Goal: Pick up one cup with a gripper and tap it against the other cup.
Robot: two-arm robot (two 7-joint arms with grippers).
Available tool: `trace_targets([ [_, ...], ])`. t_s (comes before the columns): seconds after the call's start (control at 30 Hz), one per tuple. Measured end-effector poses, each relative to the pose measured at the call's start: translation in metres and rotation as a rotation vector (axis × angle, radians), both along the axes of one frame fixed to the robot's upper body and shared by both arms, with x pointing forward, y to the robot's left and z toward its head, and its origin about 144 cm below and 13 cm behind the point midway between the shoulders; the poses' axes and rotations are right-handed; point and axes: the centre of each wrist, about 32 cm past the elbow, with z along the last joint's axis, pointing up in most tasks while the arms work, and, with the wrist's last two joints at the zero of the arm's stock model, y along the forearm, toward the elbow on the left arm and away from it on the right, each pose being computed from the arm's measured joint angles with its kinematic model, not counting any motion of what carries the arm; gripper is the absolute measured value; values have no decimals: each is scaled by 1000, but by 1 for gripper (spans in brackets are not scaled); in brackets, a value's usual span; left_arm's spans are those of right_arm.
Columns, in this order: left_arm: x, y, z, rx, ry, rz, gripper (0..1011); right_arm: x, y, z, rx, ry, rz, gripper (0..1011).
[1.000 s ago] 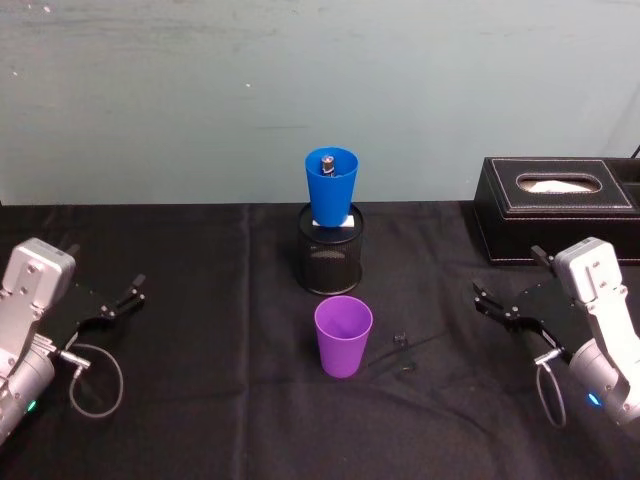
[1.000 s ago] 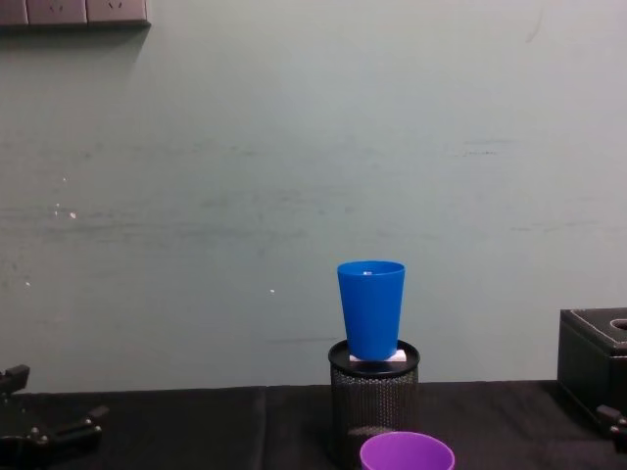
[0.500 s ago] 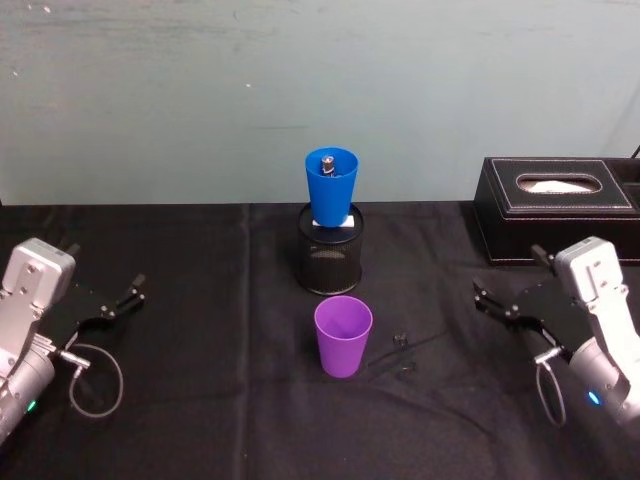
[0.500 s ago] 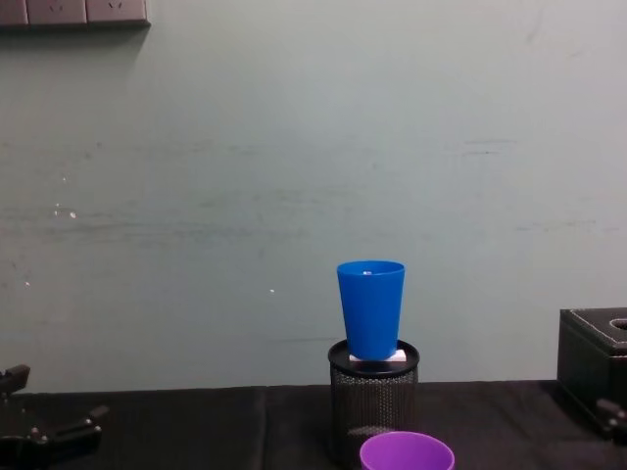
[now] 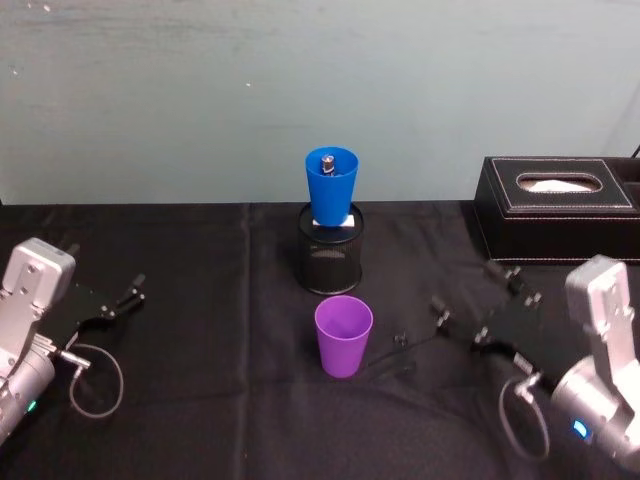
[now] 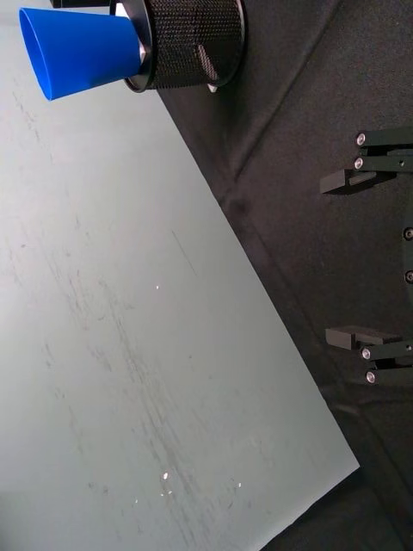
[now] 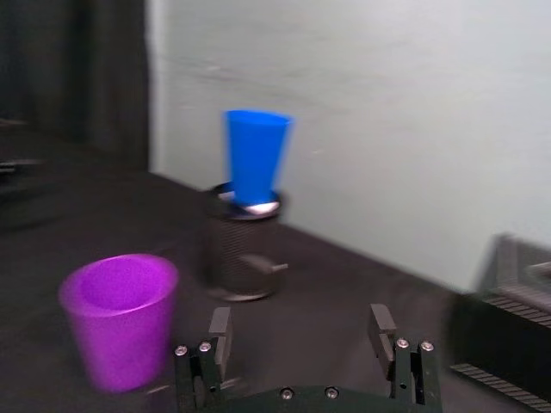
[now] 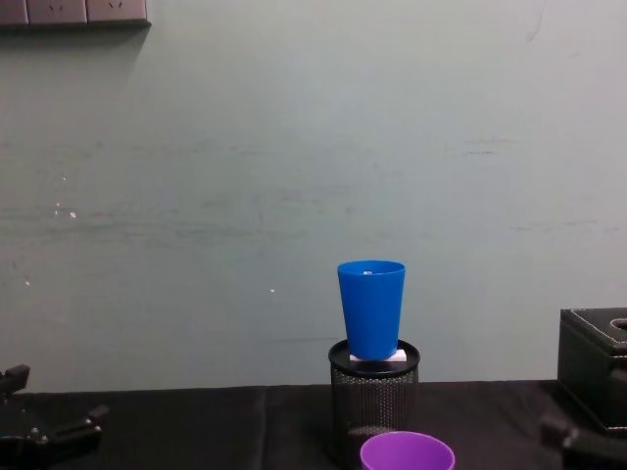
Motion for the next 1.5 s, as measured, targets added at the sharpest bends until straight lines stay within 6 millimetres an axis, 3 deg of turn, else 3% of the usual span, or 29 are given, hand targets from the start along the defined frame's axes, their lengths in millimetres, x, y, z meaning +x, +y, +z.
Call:
trace_targets([
  [0.17, 0, 0, 0, 0, 0, 0, 1000, -11, 7, -12, 36, 65, 132, 1003],
  [0.37, 0, 0, 0, 0, 0, 0, 1000, -9, 17, -16, 37, 104, 219, 1003],
  [1.03, 0, 0, 0, 0, 0, 0, 1000, 38, 53, -19, 0, 128, 291, 1003],
  [1.5, 0, 0, 0, 0, 0, 0, 1000, 51, 67, -30, 27, 139, 312, 1003],
])
